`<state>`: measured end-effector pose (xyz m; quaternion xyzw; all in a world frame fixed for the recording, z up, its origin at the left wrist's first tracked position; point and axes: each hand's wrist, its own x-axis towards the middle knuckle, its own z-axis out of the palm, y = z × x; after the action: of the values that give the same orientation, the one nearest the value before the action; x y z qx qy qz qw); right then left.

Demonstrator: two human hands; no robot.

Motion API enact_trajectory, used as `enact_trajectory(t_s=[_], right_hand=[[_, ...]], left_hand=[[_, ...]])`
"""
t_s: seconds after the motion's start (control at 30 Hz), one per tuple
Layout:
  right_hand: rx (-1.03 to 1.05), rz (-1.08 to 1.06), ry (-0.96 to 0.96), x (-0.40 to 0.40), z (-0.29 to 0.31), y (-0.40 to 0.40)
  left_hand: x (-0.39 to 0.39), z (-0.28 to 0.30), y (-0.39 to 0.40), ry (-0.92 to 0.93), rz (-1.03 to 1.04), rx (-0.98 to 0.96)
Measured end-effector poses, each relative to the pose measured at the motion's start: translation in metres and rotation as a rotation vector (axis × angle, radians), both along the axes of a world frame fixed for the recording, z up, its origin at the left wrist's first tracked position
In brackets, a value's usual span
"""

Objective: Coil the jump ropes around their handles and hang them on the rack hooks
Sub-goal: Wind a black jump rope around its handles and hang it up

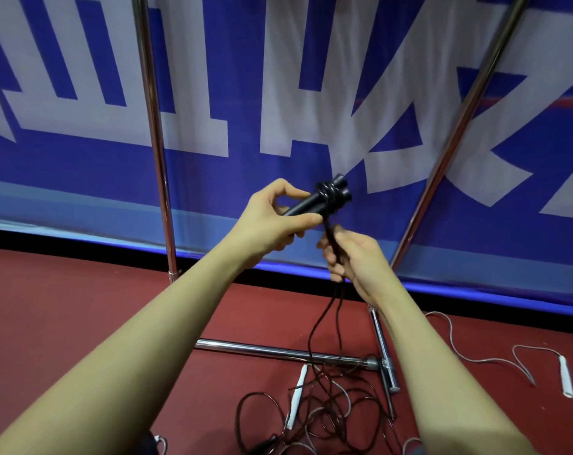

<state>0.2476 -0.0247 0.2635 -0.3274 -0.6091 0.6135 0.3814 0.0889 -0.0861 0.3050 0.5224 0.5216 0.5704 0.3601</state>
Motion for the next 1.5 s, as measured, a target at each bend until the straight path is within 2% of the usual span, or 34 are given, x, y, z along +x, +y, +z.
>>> enact_trajectory(t_s=[0.2, 0.53, 0.77, 0.87, 0.97, 1.13, 1.33, 1.5], right_hand=[[-0.019, 0.248, -0.033, 0.003, 0.0, -0.004], [-0.094, 0.363, 0.049, 0.002, 0.006, -0.012], [-0.043, 0.349, 0.045, 0.007, 0.016, -0.011], [0.015, 0.282, -0.079, 0.01, 0.021, -0.009], [0.114, 0.166, -0.194, 0.011, 0.021, -0.006], [0.241, 0.009, -0.278, 0.015, 0.021, 0.0], [0.197, -0.097, -0.188, 0.022, 0.018, 0.005], [0.102, -0.092, -0.108, 0.019, 0.012, 0.006]], left_hand=[[-0.012, -0.012, 0.004, 0.211, 0.097, -0.007], [-0.028, -0.04, 0.013, 0.562, 0.151, -0.021], [-0.034, -0.038, 0.01, 0.613, -0.053, -0.12], [-0.031, -0.035, 0.007, 0.675, -0.192, -0.168], [-0.027, -0.036, 0.004, 0.643, -0.276, -0.228], [-0.02, -0.03, 0.001, 0.567, -0.409, -0.267], [-0.007, -0.017, -0.006, 0.413, -0.492, -0.182], [-0.004, -0.009, -0.009, 0.257, -0.448, -0.092]])
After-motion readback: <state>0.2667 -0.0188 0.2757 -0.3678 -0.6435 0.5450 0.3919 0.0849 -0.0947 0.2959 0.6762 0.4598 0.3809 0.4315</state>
